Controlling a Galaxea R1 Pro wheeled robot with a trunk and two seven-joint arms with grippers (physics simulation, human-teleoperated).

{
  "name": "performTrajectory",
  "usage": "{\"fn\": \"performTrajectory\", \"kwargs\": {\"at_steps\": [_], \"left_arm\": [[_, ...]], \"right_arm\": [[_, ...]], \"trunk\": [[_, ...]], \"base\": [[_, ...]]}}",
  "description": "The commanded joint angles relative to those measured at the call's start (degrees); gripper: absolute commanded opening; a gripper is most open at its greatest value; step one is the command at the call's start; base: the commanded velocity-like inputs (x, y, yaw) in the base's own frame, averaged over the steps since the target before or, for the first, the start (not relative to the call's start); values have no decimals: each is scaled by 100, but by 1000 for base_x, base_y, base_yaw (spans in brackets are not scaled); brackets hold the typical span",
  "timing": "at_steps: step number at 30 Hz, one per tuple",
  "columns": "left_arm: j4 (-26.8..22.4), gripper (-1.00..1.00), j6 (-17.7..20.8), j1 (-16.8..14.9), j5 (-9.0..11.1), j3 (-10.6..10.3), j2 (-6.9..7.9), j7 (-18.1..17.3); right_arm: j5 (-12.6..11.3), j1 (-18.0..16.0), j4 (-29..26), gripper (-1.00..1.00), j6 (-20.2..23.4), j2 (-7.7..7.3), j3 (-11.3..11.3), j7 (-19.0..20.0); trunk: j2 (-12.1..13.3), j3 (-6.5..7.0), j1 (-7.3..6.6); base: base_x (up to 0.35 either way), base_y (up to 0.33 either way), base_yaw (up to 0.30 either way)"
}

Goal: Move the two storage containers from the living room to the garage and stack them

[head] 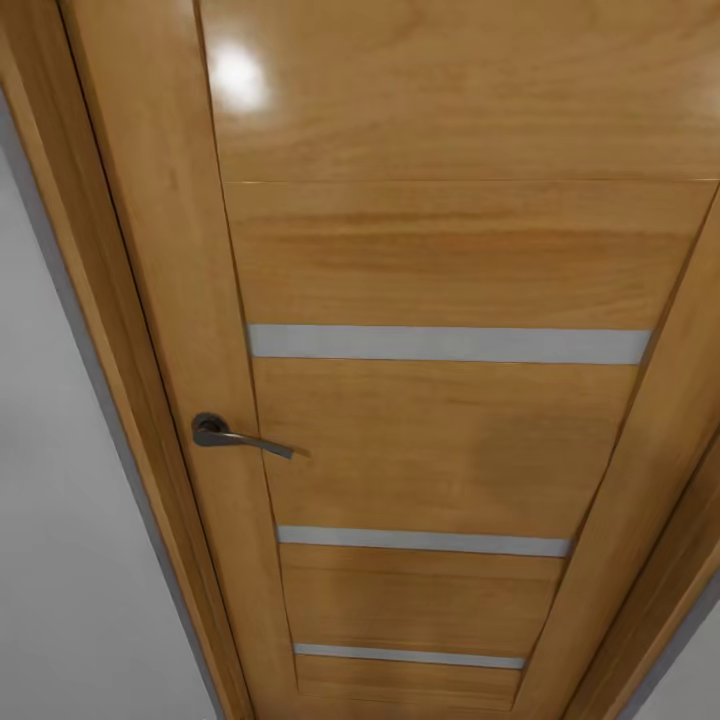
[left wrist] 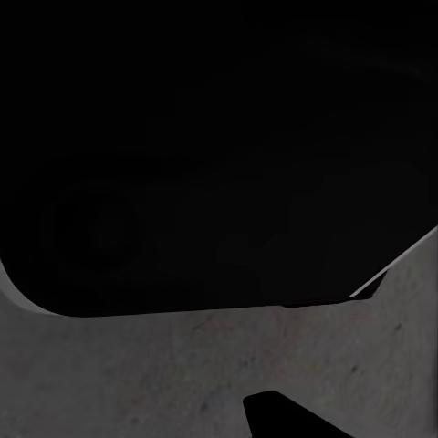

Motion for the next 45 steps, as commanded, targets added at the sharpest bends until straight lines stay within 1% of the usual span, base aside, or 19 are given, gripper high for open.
{"fn": "performTrajectory", "kwargs": {"at_steps": [1, 7, 17, 29, 34, 45], "left_arm": [[-1, 100, -4, -1, 6, 6, 0, -4], [-3, 100, -4, -1, 6, 6, 0, -4], [-3, 100, -4, -1, 4, 6, 0, -4], [-4, 100, -4, -1, 4, 6, 0, -4], [-2, 100, -4, -1, 4, 6, 0, -4], [-4, 100, -4, -1, 4, 6, 0, -4]], "right_arm": [[-37, -1, 2, 100, -12, 0, 32, 1], [-37, -1, 2, 100, -3, 2, 32, 1], [-35, -1, -1, 100, -10, 0, 32, 1], [-37, -1, 0, 100, -12, 0, 32, 1], [-37, -1, 1, 100, -12, 0, 32, 1], [-37, -1, 1, 100, -3, 0, 32, 1]], "trunk": [[-2, -4, 0], [-2, -4, 0], [-2, -4, 0], [-2, -4, 0], [-2, -4, 0], [-2, -4, 0]], "base": [[0, 0, 17], [0, 0, 39], [0, 0, 214], [0, 0, 21], [0, 0, -50], [0, 0, -215]]}}
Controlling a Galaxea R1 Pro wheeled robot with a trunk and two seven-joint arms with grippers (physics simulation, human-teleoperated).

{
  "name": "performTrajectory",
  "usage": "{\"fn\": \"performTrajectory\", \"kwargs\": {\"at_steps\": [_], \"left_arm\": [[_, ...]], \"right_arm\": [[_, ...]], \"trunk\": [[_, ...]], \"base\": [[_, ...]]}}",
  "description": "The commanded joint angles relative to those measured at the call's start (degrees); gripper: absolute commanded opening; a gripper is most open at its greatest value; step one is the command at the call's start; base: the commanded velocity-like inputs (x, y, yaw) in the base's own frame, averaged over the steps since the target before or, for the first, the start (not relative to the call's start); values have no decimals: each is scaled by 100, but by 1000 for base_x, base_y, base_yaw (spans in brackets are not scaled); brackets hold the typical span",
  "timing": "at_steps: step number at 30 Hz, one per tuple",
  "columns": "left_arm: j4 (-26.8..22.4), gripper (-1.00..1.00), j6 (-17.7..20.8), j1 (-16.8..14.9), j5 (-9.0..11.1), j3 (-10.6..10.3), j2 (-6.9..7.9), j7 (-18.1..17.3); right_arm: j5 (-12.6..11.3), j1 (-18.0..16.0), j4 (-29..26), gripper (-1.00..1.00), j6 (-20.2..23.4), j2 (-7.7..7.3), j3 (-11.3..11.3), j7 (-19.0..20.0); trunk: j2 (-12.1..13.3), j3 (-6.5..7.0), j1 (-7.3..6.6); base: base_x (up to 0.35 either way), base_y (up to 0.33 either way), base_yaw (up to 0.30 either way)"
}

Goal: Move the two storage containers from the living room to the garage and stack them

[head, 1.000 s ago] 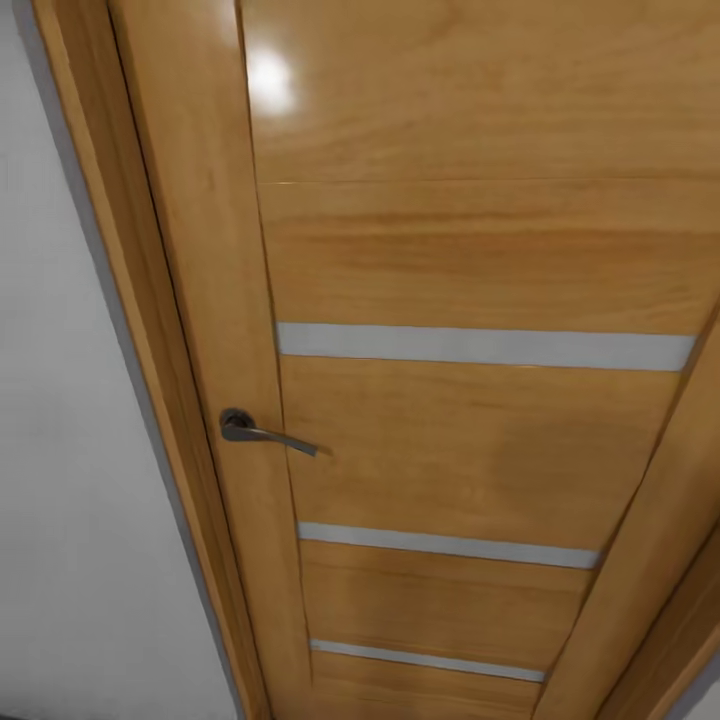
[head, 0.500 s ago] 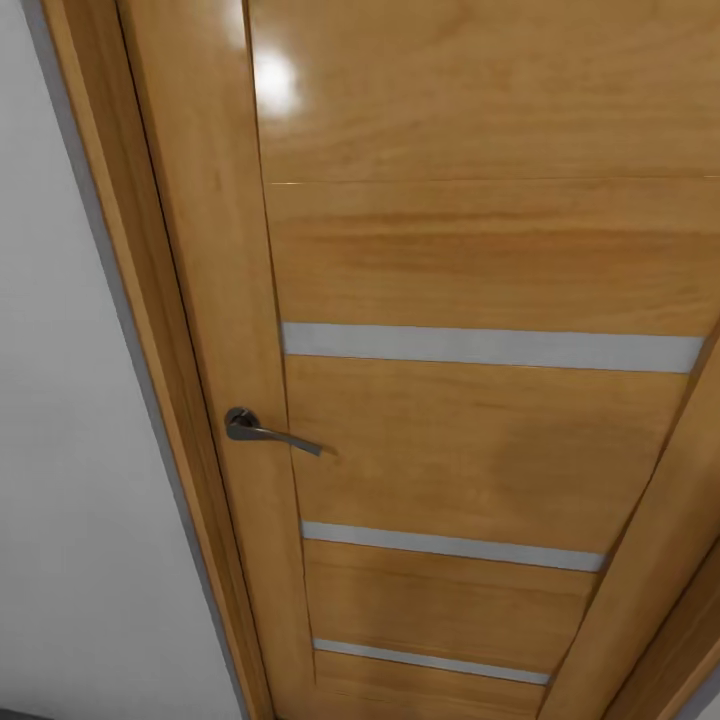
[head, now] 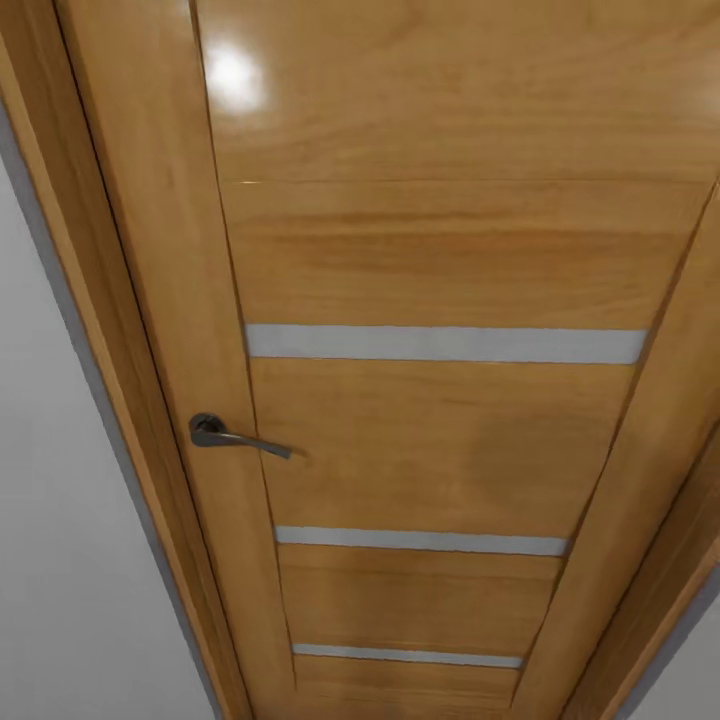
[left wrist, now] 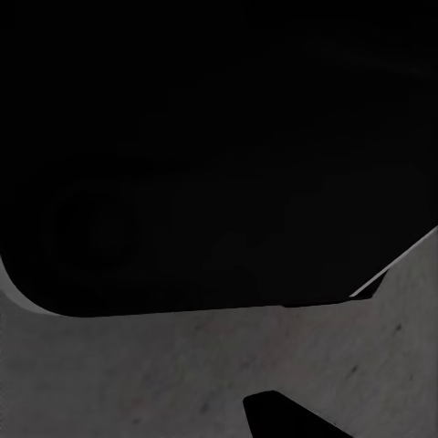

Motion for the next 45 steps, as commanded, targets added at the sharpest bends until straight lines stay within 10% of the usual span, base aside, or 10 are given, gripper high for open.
{"fn": "performTrajectory", "kwargs": {"at_steps": [1, 45], "left_arm": [[-2, 100, -4, -1, 4, 6, 1, -4], [3, 100, -4, -1, 4, 6, 1, -4]], "right_arm": [[-37, -1, -1, 100, -15, 0, 32, 1], [-29, -1, -3, 100, -28, 14, 38, 1]], "trunk": [[-2, -5, 0], [-2, -5, 0]], "base": [[0, 0, -90], [48, 0, -4]]}}
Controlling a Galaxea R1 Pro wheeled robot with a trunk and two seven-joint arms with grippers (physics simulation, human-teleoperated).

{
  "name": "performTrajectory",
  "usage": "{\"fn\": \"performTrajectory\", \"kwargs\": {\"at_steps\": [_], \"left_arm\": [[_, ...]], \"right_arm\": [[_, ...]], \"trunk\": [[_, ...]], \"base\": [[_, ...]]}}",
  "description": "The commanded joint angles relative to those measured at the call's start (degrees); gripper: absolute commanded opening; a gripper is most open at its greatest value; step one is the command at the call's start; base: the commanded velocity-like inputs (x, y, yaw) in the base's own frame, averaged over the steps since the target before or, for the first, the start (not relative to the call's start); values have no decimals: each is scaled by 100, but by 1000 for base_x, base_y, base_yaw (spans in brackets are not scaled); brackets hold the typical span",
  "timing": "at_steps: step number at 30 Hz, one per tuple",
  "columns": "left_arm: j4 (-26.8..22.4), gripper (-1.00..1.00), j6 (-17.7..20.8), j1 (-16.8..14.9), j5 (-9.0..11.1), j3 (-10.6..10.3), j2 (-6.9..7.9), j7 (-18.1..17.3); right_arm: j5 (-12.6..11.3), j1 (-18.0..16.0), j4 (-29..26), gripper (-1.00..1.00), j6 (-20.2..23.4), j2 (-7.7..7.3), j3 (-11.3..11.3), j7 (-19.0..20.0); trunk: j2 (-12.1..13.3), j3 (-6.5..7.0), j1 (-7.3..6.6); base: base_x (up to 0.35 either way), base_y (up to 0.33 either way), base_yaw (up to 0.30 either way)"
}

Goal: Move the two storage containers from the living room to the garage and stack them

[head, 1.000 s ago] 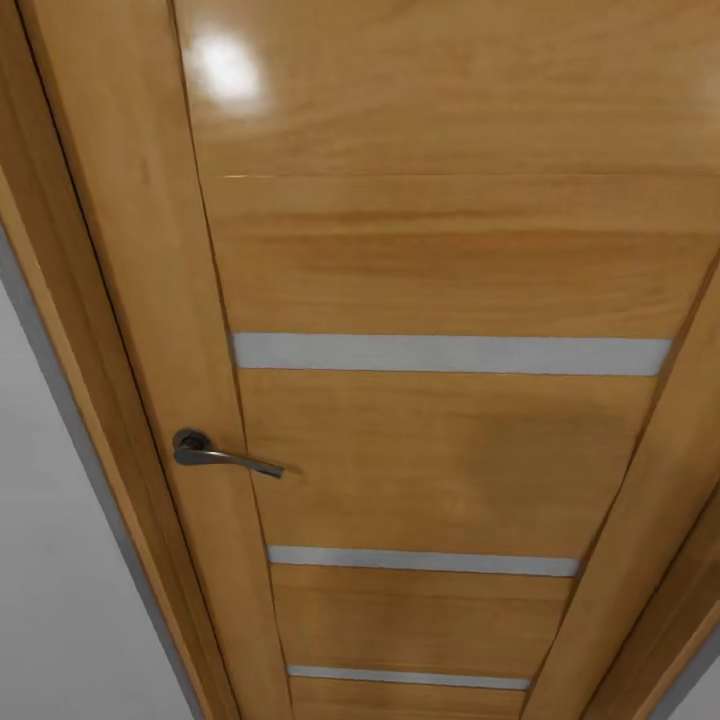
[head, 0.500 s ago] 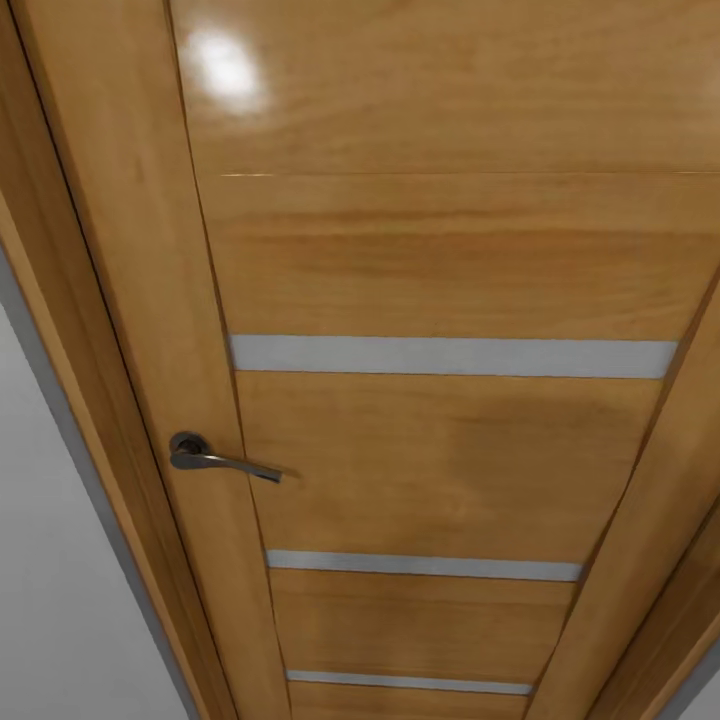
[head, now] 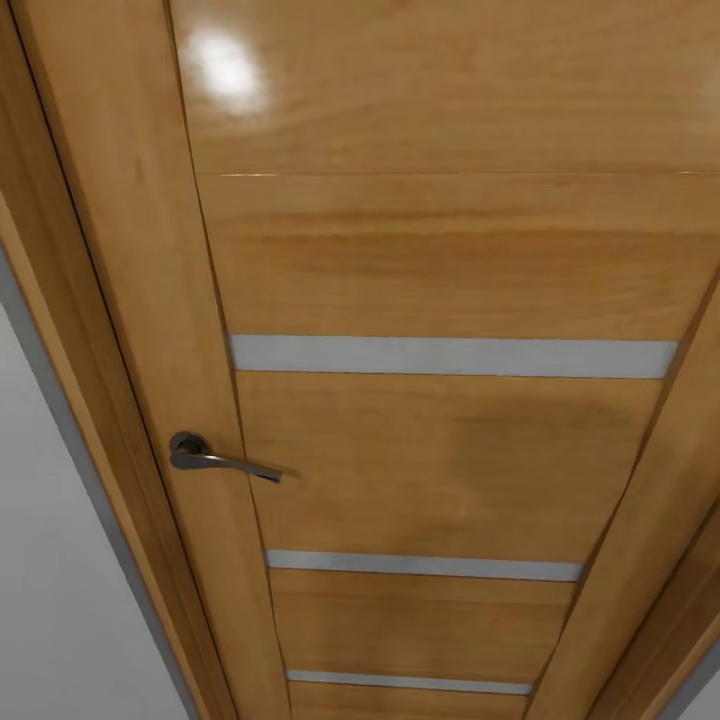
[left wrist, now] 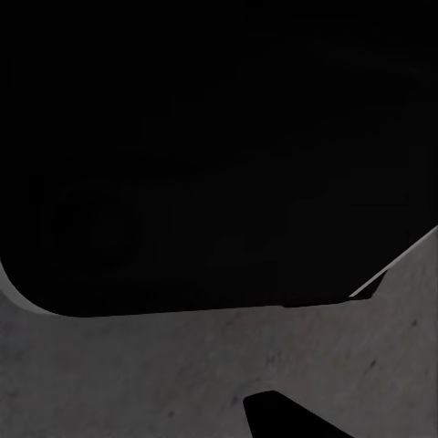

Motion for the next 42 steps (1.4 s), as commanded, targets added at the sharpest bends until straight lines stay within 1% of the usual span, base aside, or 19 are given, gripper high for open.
{"fn": "performTrajectory", "kwargs": {"at_steps": [1, 28, 29, 33, 35, 37, 38, 39, 40, 42], "left_arm": [[-1, 100, -4, -1, 4, 6, 1, -4], [1, 100, -4, -1, 7, 6, 5, -4], [0, 100, -4, -1, 4, 5, 1, -4], [-1, 100, -4, -1, 5, 4, 1, -4], [-2, 100, -4, -1, 4, 5, 1, -4], [-2, 100, -4, -1, 6, 4, 1, -4], [-3, 100, -4, -1, 5, 5, 1, -4], [-5, 100, -4, -1, 5, 5, 1, -4], [-3, 100, -4, -1, 4, 5, 1, -4], [-6, 100, -4, -1, 4, 6, 1, -4]], "right_arm": [[-36, -1, 1, 100, -18, 1, 33, 1], [-42, -1, 1, 100, -4, 2, 33, 13], [37, -1, 1, 100, -17, -3, 81, -10], [67, -1, -22, 100, -27, -21, 104, -15], [68, -1, -227, 100, -61, -57, 113, -27], [67, -1, -695, 100, -115, -101, 113, -130], [67, -1, -830, 100, -123, -121, 113, -184], [71, -1, -1092, 100, -132, -180, 113, -322], [75, -1, -1460, 100, -142, -303, 109, -565], [77, -1, -1934, 100, -148, -467, 107, -872]], "trunk": [[-2, -5, 0], [-2, -5, 0], [-2, -5, 0], [-2, -5, 0], [-2, -5, 0], [-2, -5, 0], [-2, -5, 0], [-2, -5, 0], [-2, -5, 0], [-2, -5, 0]], "base": [[0, 0, 0], [0, 0, 0], [0, 0, 0], [0, 0, 0], [0, 0, 0], [0, 0, 0], [0, 0, 0], [0, 0, 0], [0, 0, 0], [0, 0, 0]]}}
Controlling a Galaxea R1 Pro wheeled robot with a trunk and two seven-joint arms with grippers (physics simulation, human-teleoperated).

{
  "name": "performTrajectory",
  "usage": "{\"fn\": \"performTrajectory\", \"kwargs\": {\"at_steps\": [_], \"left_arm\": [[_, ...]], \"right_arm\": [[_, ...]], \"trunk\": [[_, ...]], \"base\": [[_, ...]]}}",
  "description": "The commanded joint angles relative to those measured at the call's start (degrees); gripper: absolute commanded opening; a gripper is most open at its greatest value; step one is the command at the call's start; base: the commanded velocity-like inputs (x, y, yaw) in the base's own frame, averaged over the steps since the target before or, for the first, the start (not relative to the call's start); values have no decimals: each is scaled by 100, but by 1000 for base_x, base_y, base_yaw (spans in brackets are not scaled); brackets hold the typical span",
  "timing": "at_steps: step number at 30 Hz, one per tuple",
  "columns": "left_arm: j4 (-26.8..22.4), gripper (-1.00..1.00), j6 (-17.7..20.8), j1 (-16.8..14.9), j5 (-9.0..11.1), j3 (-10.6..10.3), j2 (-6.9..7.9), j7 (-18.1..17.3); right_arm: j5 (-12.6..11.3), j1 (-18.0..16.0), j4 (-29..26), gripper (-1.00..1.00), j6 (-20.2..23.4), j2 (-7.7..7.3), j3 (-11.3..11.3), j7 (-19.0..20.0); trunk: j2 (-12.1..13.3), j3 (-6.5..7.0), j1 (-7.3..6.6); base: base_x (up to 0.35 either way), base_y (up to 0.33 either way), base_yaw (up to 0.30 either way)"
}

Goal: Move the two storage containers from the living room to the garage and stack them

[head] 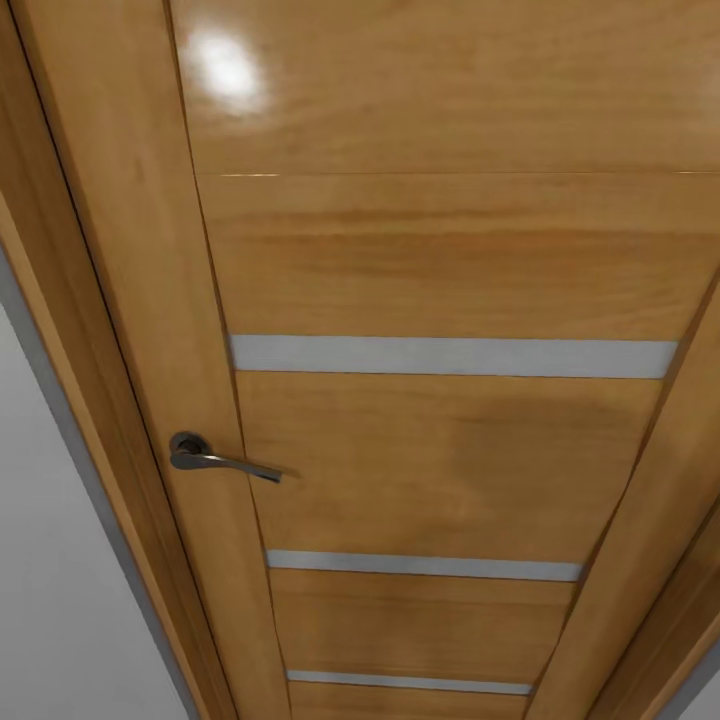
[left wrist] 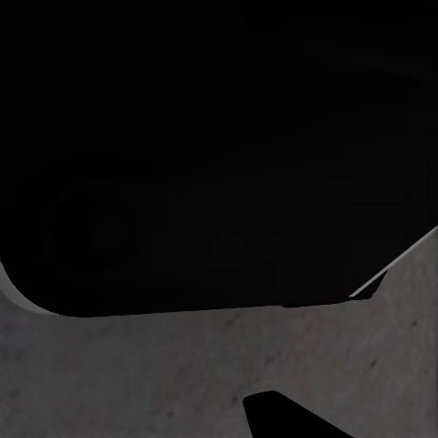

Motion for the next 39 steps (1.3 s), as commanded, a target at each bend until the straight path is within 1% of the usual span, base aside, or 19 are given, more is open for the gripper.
{"fn": "performTrajectory", "kwargs": {"at_steps": [1, 4, 5, 7, 8, 11, 12, 14, 17, 23, 26, 28, 31, 34, 39], "left_arm": [[-1, 100, -4, -1, 4, 6, 0, -4], [-2, 100, -4, -1, 4, 4, 0, -4], [-3, 100, -4, -1, 4, 4, 0, -4], [0, 100, -4, -1, 4, 4, 0, -4], [-1, 100, -4, -1, 4, 3, 0, -4], [-2, 100, -4, -1, 4, 4, 0, -4], [-2, 100, -4, -1, 4, 2, 0, -4], [-3, 100, -4, -1, 4, 5, 0, -4], [-4, 100, -4, -1, 4, 3, 0, -4], [-3, 100, -4, -1, 4, -2, 0, -4], [-3, 100, -4, -1, 4, 0, 0, -4], [-4, 100, -4, -1, 4, -1, 0, -4], [-3, 100, -4, -1, 4, -2, 0, -4], [-4, 100, -4, -1, 4, -3, 0, -6], [-4, 100, -4, -1, 4, -3, 0, -4]], "right_arm": [[-28, 0, -242, 100, -1, -75, 45, -162], [-28, 0, -823, 100, 7, -325, 40, -374], [-28, 0, -909, 100, 9, -375, 39, -392], [-27, 0, -1266, 100, 17, -565, 37, -433], [-27, 0, -1360, 100, 20, -609, 37, -438], [-27, 0, -1882, 100, 40, -850, 31, -475], [-27, 0, -1955, 100, 42, -888, 30, -486], [-27, 0, -2238, 100, 49, -1021, 28, -555], [-27, 0, -2480, 100, 77, -1094, 27, -613], [-9, 0, -2810, 100, 318, -1128, 27, -665], [113, 0, -3047, 100, 380, -1135, 12, -676], [301, 0, -3221, 100, 429, -1135, -7, -694], [458, 0, -3418, 100, 562, -1128, -18, -745], [549, 0, -3779, 100, 806, -1130, -24, -784], [598, 0, -4682, 100, 1316, -1138, -21, -801]], "trunk": [[-3, -5, 0], [-3, -5, 0], [-3, -5, 0], [-3, -5, 0], [-3, -5, 0], [-3, -5, 0], [-3, -5, 0], [-3, -5, 0], [-3, -5, 0], [-3, -5, 0], [-3, -5, 0], [-3, -5, 0], [-3, -5, 0], [-3, -5, 0], [-3, -5, 0]], "base": [[0, 0, 0], [0, 0, 0], [0, 0, 0], [0, 0, 0], [0, 0, 0], [0, 0, 0], [0, 0, 0], [0, 0, 0], [0, 0, 0], [0, 0, 0], [0, 0, 0], [0, 0, 0], [0, 0, 0], [0, 0, 0], [0, 0, 0]]}}
